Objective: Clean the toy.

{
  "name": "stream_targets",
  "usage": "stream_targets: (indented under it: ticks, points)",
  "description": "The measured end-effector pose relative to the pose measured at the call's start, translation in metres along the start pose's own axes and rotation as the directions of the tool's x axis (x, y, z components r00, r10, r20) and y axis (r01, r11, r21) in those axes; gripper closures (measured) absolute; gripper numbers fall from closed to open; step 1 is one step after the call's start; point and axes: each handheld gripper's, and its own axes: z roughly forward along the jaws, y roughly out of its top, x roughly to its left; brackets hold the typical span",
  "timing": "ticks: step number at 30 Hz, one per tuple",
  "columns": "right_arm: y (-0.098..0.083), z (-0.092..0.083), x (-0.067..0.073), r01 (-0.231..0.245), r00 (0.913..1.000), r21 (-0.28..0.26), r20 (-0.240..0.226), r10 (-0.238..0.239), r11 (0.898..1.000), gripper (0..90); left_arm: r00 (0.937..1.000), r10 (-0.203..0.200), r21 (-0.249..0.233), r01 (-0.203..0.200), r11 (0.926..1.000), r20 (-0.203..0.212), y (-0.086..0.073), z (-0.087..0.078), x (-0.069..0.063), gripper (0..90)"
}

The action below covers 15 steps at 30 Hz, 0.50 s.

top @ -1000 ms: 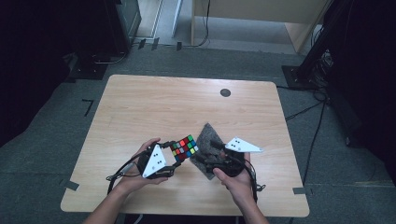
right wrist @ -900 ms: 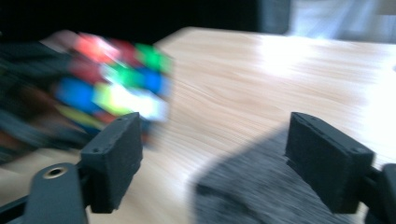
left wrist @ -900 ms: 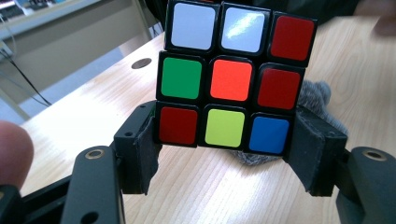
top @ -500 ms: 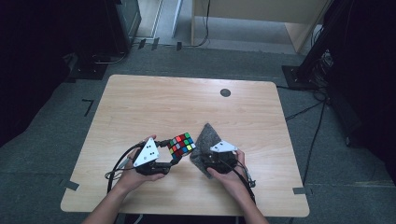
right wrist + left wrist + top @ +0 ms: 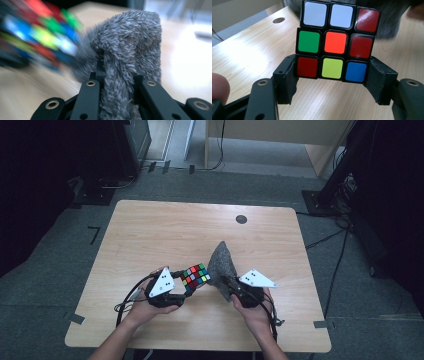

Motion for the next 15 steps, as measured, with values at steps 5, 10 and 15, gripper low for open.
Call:
stream_targets:
  ticks: [5,10,15]
  points:
    - [0.014,-0.015,0.026,0.014,0.9881,-0.140,-0.149,-0.035,0.990,77.4,0.9997,0.011,-0.008,-0.011,0.9999,0.023,0.002,0.001,-0.005,34.0]
    - [0.010,-0.009,0.031,0.009,0.9828,-0.111,-0.182,-0.029,0.994,77.4,0.9979,0.014,-0.057,-0.010,0.9983,0.063,0.004,-0.005,-0.006,34.1]
    - [0.005,-0.004,0.016,-0.005,0.9940,-0.046,-0.109,-0.001,0.999,77.4,0.9963,0.004,-0.097,0.005,0.9953,0.086,0.005,-0.011,-0.002,34.2]
